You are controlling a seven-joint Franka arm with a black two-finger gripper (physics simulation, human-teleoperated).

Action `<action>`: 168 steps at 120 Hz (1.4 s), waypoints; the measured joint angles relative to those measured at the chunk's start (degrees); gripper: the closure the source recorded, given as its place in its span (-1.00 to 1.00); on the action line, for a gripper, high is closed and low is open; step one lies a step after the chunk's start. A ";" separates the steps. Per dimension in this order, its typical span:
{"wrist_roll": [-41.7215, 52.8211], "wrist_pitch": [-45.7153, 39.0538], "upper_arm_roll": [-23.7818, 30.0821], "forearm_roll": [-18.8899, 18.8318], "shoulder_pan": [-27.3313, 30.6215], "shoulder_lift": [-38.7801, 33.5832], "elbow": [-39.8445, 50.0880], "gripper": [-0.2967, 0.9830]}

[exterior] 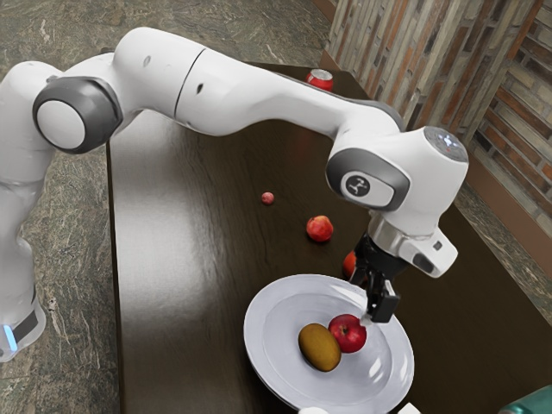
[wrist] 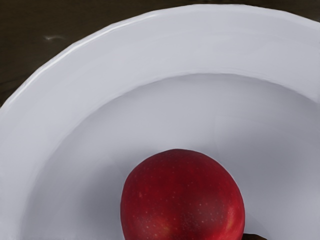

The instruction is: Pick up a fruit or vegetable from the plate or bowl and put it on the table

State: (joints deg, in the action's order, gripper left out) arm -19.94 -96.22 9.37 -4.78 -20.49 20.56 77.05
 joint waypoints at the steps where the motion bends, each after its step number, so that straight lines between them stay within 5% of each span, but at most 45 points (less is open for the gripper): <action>1: -0.06 -0.01 -0.14 0.01 -0.13 -0.08 0.06 -0.51; 24: -1.34 -6.23 -3.68 0.31 -2.39 -9.81 13.57 -0.50; 81: -2.98 -20.33 -3.54 0.46 -3.15 -5.41 15.26 -0.50; 120: -3.54 -18.94 -4.45 0.15 -2.83 -4.50 14.10 -0.50; 154: -3.85 -9.52 -4.84 0.37 -2.55 -0.51 6.49 -0.50; 168: -3.89 -7.57 -11.51 1.67 -8.09 -1.44 6.86 -0.50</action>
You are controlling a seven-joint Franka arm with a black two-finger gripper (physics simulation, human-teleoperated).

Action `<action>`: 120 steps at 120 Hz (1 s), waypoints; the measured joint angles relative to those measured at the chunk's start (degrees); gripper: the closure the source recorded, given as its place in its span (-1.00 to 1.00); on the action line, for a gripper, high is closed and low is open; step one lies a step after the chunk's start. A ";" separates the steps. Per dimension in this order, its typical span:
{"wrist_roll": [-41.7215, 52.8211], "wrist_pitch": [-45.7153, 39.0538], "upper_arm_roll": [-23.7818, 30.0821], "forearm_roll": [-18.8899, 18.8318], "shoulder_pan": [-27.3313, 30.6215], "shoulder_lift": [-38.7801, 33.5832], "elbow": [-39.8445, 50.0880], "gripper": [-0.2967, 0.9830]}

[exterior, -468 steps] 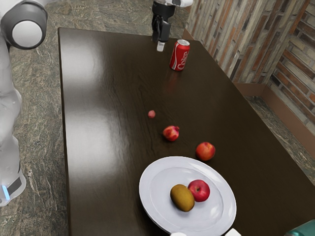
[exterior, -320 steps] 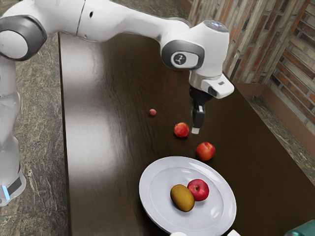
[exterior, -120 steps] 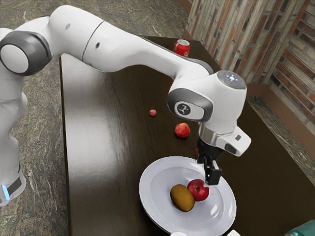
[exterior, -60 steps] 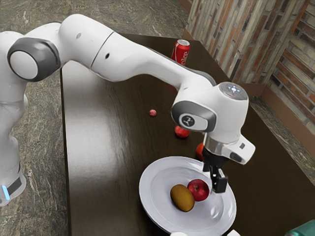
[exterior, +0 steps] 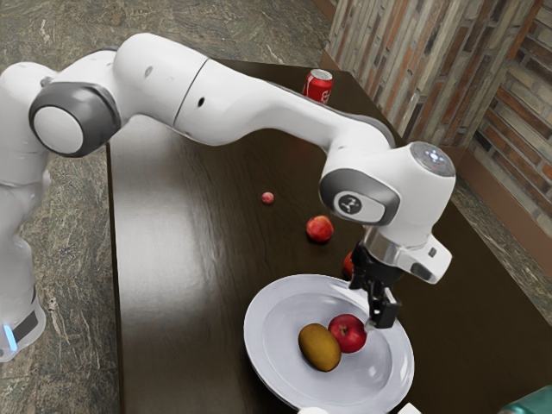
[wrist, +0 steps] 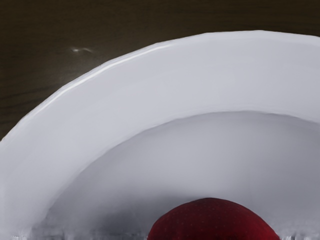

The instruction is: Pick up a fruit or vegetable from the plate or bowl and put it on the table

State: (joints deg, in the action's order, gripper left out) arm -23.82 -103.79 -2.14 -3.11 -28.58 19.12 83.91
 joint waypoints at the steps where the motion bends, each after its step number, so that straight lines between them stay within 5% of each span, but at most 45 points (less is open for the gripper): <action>1: 0.00 0.09 -0.25 0.11 -0.16 -0.18 0.16 -0.50; 22: -0.16 1.05 -1.26 1.25 -0.21 -4.49 4.04 -0.50; 120: -0.54 -4.13 1.09 1.74 -0.01 -0.47 4.36 -0.50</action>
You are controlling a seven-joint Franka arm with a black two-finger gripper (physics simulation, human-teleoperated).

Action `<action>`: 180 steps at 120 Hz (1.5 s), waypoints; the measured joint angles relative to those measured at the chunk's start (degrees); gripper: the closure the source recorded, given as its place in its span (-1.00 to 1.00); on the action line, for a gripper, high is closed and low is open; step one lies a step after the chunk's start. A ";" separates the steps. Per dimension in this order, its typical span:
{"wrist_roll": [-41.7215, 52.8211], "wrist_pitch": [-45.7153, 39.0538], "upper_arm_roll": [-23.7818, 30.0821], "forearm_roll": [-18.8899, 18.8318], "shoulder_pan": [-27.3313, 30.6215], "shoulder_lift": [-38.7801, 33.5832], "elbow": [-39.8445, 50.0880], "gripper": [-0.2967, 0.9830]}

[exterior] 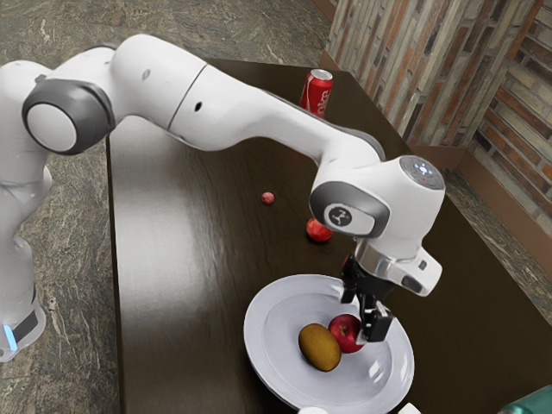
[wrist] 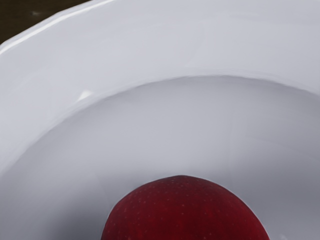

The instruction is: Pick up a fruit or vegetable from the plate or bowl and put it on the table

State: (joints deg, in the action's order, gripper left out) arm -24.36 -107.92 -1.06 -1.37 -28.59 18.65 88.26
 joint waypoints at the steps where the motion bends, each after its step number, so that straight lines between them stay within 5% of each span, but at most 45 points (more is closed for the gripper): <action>1: 0.00 0.00 0.00 0.00 0.00 0.02 0.00 -0.50; 124: -0.08 0.47 0.26 1.69 0.12 2.40 0.01 -0.49; 180: -0.43 0.65 0.03 1.60 0.44 2.39 0.18 -0.18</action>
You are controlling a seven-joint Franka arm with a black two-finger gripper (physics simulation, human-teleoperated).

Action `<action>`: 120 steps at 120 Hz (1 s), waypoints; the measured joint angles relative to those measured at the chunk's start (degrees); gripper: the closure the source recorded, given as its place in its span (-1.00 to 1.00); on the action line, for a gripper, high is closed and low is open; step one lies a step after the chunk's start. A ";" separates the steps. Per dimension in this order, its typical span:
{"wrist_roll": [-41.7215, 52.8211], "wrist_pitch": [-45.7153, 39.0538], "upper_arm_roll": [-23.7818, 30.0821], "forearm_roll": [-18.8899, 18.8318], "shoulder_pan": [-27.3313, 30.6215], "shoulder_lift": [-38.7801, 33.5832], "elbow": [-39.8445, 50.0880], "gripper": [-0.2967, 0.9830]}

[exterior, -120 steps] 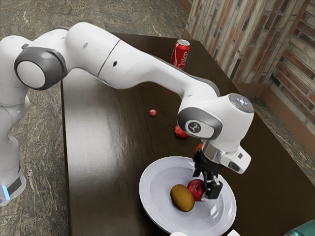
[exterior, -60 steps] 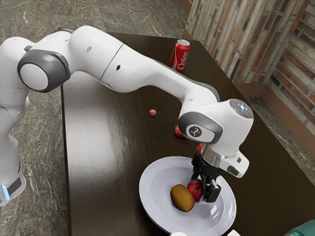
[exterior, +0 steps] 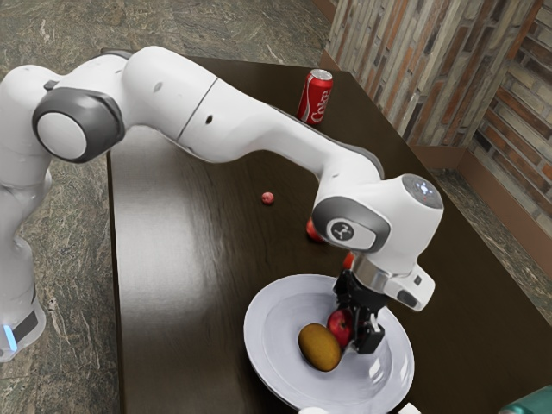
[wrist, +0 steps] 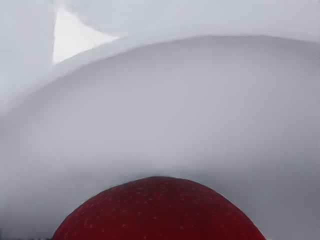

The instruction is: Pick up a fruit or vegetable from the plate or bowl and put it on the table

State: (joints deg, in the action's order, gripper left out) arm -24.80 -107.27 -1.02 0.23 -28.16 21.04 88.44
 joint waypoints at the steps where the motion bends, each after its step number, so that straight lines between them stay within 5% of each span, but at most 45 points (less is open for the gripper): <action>1: 0.00 0.07 0.00 -0.03 0.01 -0.08 -0.11 -0.18; 48: -0.11 8.24 -1.33 -5.03 0.01 -3.02 -10.23 -0.15; 120: 0.07 12.80 -22.85 -7.28 1.38 -4.76 -10.97 -0.15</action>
State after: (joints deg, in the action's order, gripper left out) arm -24.73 -94.47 -23.88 -7.04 -26.77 16.28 77.47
